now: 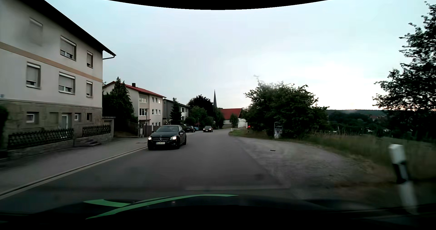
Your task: Follow the waypoints while adhering to traffic rules and regulations
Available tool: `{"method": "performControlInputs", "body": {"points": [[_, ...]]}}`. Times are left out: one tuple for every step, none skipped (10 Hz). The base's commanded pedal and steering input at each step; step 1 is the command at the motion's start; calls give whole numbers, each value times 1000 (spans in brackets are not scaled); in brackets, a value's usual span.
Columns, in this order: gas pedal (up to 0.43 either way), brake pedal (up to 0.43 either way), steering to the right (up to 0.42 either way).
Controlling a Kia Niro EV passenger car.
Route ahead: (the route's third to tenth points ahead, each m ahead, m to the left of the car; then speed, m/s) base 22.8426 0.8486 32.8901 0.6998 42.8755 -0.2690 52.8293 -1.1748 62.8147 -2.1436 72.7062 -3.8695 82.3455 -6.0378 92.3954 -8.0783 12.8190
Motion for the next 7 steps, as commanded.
{"method": "performControlInputs", "body": {"points": [[67,0,0],[67,0,0],[67,0,0],[59,0,0],[59,0,0],[47,0,0],[47,0,0]]}}
